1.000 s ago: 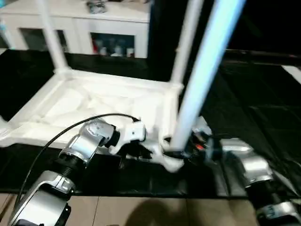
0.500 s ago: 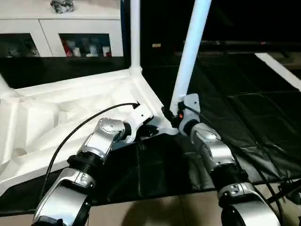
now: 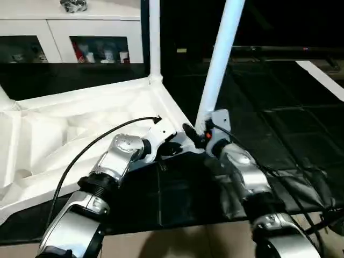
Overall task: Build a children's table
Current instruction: Rotate leg to tighten
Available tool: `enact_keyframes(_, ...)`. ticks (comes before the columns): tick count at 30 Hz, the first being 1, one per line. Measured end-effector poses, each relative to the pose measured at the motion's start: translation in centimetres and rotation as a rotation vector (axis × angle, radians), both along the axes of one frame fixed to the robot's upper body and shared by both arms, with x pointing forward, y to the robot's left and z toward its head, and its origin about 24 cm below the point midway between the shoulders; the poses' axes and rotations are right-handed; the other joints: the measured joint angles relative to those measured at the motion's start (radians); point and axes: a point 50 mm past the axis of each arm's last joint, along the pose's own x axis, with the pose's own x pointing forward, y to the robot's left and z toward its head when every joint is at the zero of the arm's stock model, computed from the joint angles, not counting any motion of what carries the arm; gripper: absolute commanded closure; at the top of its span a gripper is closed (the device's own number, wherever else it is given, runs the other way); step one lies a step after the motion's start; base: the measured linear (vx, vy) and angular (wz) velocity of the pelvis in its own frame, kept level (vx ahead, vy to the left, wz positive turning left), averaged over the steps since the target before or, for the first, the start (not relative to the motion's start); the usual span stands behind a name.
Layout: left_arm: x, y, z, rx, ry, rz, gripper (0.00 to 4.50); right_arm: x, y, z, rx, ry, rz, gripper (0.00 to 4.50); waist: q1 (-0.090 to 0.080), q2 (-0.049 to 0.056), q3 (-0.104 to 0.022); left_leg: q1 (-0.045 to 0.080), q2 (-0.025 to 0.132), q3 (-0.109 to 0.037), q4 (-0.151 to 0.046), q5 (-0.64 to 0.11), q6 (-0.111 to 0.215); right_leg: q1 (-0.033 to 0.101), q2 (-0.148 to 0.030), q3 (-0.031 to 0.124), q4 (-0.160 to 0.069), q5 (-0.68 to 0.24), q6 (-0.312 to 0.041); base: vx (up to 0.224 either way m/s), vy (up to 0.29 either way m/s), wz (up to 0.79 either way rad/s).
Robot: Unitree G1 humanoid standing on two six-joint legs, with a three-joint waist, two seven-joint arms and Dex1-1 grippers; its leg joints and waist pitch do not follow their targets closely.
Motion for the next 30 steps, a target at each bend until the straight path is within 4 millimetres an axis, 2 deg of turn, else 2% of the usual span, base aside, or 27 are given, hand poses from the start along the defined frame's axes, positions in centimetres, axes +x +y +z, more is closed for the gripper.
enact_keyframes(7, -0.5, 1.2, 0.1, 0.020, 0.015, -0.087, 4.50, -2.7, -3.4, -1.0, 0.005, 0.022, 0.165, 0.33, 0.006, -0.001, 0.001, 0.000, 0.000, 0.000, 0.002, 0.000, 0.000, 0.000, 0.000, 0.000, 0.001, 0.000, 0.000, 0.000, 0.000, 0.00)
enact_keyframes(8, -0.7, 1.4, 0.1, 0.021, 0.019, -0.109, 4.50, -3.1, -3.9, -1.0, 0.007, 0.030, 0.195, 0.13, 0.009, -0.001, 0.001, 0.000, 0.000, 0.000, 0.002, 0.000, 0.000, 0.000, 0.000, 0.000, 0.000, 0.000, 0.002, 0.000, 0.000, 0.00)
enact_keyframes(13, -1.1, 1.7, 0.2, 0.025, 0.028, -0.178, 4.50, -5.2, -6.3, -1.0, -0.014, 0.086, 0.347, 0.03, 0.024, -0.002, 0.001, 0.000, 0.000, 0.000, 0.001, 0.000, 0.000, 0.000, 0.000, 0.000, 0.000, -0.002, 0.005, 0.000, 0.000, 0.00)
enact_keyframes(16, -1.5, 2.4, 0.2, 0.026, 0.040, -0.227, 4.50, -6.0, -7.8, -0.2, -0.022, 0.108, 0.442, 0.03, 0.030, -0.002, 0.001, -0.001, 0.000, 0.000, 0.001, 0.000, 0.000, 0.000, 0.000, 0.000, 0.000, -0.002, 0.005, 0.000, 0.000, 0.00)
enact_keyframes(24, -2.3, 3.0, 0.4, 0.044, 0.066, -0.355, 4.50, -6.6, -9.7, 1.1, -0.050, 0.138, 0.544, 0.03, 0.044, -0.011, 0.006, -0.001, 0.000, -0.001, 0.002, 0.000, 0.000, 0.001, 0.000, -0.001, 0.000, -0.003, 0.007, 0.000, 0.000, 0.00)
enact_keyframes(30, -2.7, 3.1, 0.5, 0.064, 0.080, -0.429, 4.50, -6.7, -8.9, 1.5, -0.060, 0.144, 0.618, 0.03, 0.058, -0.013, 0.007, -0.001, 0.000, -0.001, 0.002, 0.000, 0.000, 0.001, 0.000, -0.001, 0.000, -0.003, 0.007, 0.000, 0.000, 0.00)
